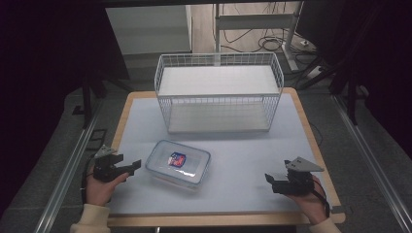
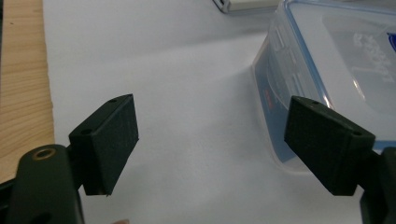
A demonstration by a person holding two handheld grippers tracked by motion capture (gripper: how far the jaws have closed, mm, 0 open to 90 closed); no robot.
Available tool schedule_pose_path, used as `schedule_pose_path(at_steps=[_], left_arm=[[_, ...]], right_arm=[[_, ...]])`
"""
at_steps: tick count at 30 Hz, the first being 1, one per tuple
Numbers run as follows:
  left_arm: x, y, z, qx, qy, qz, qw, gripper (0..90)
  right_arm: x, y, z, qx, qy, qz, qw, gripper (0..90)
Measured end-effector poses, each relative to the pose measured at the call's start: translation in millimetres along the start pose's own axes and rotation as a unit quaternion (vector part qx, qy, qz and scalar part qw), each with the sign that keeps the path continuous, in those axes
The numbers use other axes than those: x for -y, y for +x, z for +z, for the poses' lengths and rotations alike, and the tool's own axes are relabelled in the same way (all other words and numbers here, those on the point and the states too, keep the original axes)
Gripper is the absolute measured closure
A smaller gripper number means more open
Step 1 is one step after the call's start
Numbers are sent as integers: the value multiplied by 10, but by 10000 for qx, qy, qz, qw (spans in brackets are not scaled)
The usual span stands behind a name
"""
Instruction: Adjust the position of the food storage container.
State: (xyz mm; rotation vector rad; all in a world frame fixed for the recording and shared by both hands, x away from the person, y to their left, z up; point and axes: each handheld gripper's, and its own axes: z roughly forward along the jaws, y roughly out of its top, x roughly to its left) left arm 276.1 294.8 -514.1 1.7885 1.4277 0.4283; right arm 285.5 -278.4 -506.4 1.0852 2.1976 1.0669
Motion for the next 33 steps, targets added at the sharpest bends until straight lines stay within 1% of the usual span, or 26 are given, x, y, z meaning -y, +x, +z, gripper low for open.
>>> schedule_pose_path(at_steps=[5, 6, 7, 8, 9, 10, 11, 12, 13, 14, 15, 18, 20, 21, 22, 23, 24, 25, 26, 27, 28, 29, 30, 31, 32, 33], left_arm=[[-24, -16, -72, 1, -89, 34, 10000, 215], [-24, -16, -72, 1, -89, 34, 10000, 257], [-46, -38, -147, 47, -221, 14, 9997, 340], [-46, -38, -147, 47, -221, 14, 9997, 410], [-67, -53, -194, 89, -323, 30, 9994, 464], [-92, -73, -240, 172, -392, 56, 9991, 464], [-117, -96, -284, 267, -447, 110, 9986, 608], [-139, -128, -323, 349, -502, 183, 9980, 608], [-173, -200, -372, 571, -517, 328, 9965, 729], [-173, -200, -372, 571, -517, 328, 9965, 772], [-188, -242, -383, 696, -466, 394, 9957, 772], [-219, -388, -381, 947, -344, 632, 9929, 881], [-236, -532, -351, 1151, -218, 836, 9896, 900], [-239, -573, -343, 1229, -183, 882, 9883, 900], [-239, -573, -343, 1229, -183, 882, 9883, 900], [-244, -645, -338, 1332, -172, 941, 9865, 900], [-244, -645, -338, 1332, -172, 941, 9865, 900], [-246, -714, -335, 1419, -147, 990, 9848, 900], [-246, -714, -335, 1419, -147, 990, 9848, 900], [-245, -780, -328, 1539, -138, 1026, 9827, 900], [-245, -780, -328, 1539, -138, 1026, 9827, 900], [-241, -848, -314, 1650, -102, 1068, 9804, 900], [-238, -882, -303, 1713, -73, 1089, 9792, 900], [-231, -916, -290, 1763, -41, 1112, 9780, 900], [-231, -916, -290, 1763, -41, 1112, 9780, 900], [-224, -947, -276, 1807, -19, 1158, 9767, 900]], right_arm=[[7, 12, -6, -55, 0, 60, 10000, 133], [4, 15, -9, -76, -8, 65, 9999, 136], [5, 22, -11, -102, 3, 71, 9999, 137], [8, 29, -9, -142, 13, 56, 9999, 139], [10, 44, -8, -177, 38, 46, 9998, 139], [10, 44, -8, -177, 38, 46, 9998, 139], [12, 72, 2, -196, 73, -40, 9998, 140], [12, 72, 2, -196, 73, -40, 9998, 140], [12, 90, 19, -193, 132, -98, 9997, 140], [12, 90, 19, -193, 132, -98, 9997, 140], [15, 93, 27, -189, 141, -113, 9997, 141], [20, 77, 32, -219, 157, -13, 9996, 141], [11, 66, 15, -250, 121, 69, 9996, 141], [10, 66, 11, -240, 112, 62, 9996, 141], [10, 66, 11, -240, 112, 62, 9996, 141], [13, 66, 9, -245, 127, 54, 9996, 141], [16, 67, 10, -248, 142, 47, 9996, 141], [19, 67, 12, -250, 154, 36, 9996, 142], [19, 67, 12, -250, 154, 36, 9996, 142], [21, 67, 14, -241, 166, 25, 9996, 142], [21, 67, 14, -241, 166, 25, 9996, 142], [20, 63, 14, -250, 163, 39, 9995, 143], [19, 62, 14, -246, 164, 43, 9996, 143], [20, 60, 14, -242, 166, 41, 9996, 143], [20, 60, 14, -242, 166, 41, 9996, 143], [22, 59, 16, -235, 168, 37, 9996, 143]])
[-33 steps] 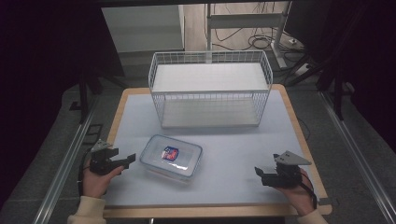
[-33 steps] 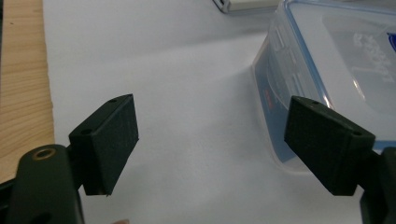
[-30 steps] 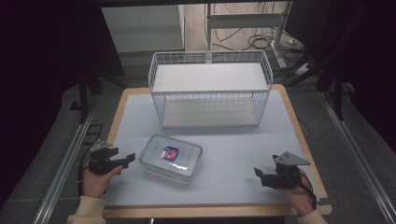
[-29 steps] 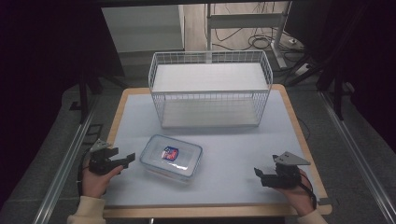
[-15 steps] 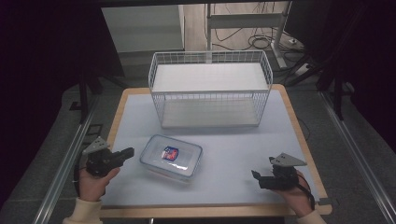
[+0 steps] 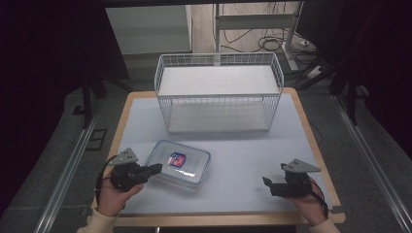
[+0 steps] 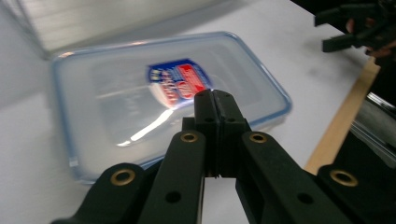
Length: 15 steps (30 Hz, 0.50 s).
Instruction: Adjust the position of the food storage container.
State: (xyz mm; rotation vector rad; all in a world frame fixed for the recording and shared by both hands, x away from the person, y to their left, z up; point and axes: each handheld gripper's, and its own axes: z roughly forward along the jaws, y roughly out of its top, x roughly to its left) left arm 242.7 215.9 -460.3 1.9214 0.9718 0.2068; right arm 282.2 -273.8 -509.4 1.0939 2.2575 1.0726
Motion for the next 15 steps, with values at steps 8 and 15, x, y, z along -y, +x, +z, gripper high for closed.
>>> schedule_pose_path(at_steps=[8, 15], left_arm=[[100, -220, 165, 356, 206, 103, 9991, 900], [187, -370, 364, 526, 572, 324, 9965, 900]], right_arm=[[-3, -4, -13, 7, 1, 20, 10000, 147], [0, -7, -21, 11, -6, 20, 10000, 149]])
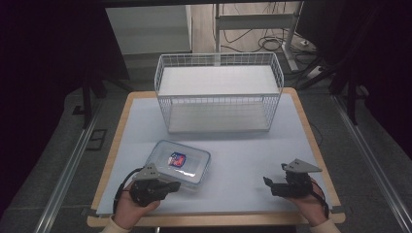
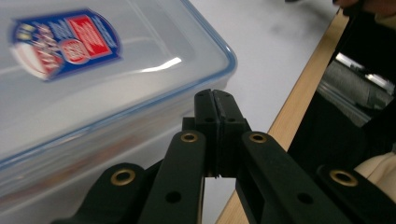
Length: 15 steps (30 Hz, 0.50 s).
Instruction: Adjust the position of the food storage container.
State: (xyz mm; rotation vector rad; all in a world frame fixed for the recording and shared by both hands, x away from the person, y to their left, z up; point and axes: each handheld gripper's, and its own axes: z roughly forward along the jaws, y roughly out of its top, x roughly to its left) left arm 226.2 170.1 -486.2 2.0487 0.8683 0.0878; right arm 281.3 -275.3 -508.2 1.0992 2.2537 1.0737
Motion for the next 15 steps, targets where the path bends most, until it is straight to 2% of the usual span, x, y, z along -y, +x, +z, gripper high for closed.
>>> schedule_pose_path(at_steps=[4, 7, 15], left_arm=[[17, -23, 88, 34, 145, 35, 9999, 900], [30, -40, 188, 32, 303, 102, 9995, 900], [10, -76, 363, 38, 432, 155, 9989, 900]], right_arm=[[-5, 13, 1, -55, -59, -71, 9999, 149], [2, 14, 20, -56, -5, -80, 10000, 149], [-4, 7, 11, -34, -2, -64, 10000, 152]])
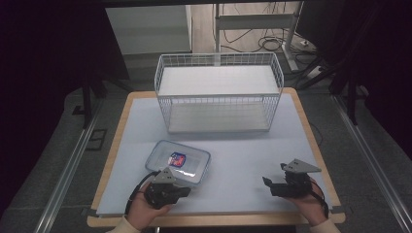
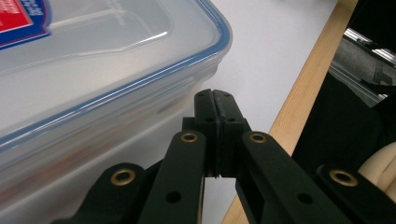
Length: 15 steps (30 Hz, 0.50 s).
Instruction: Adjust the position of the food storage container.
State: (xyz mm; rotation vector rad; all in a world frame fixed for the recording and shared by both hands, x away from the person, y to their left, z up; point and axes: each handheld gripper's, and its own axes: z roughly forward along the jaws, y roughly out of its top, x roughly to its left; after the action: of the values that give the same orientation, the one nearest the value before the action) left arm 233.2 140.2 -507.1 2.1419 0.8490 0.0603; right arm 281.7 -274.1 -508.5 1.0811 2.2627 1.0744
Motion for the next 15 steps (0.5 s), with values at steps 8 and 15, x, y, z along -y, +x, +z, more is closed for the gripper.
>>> schedule_pose_path(at_steps=[8, 15], left_arm=[[-41, -9, 109, -39, 63, 25, 10000, 900], [-102, -17, 191, -174, -51, -48, 9998, 900]], right_arm=[[1, 5, 0, -11, 5, 1, 10000, 153], [3, 11, 12, -28, 26, -16, 10000, 154]])
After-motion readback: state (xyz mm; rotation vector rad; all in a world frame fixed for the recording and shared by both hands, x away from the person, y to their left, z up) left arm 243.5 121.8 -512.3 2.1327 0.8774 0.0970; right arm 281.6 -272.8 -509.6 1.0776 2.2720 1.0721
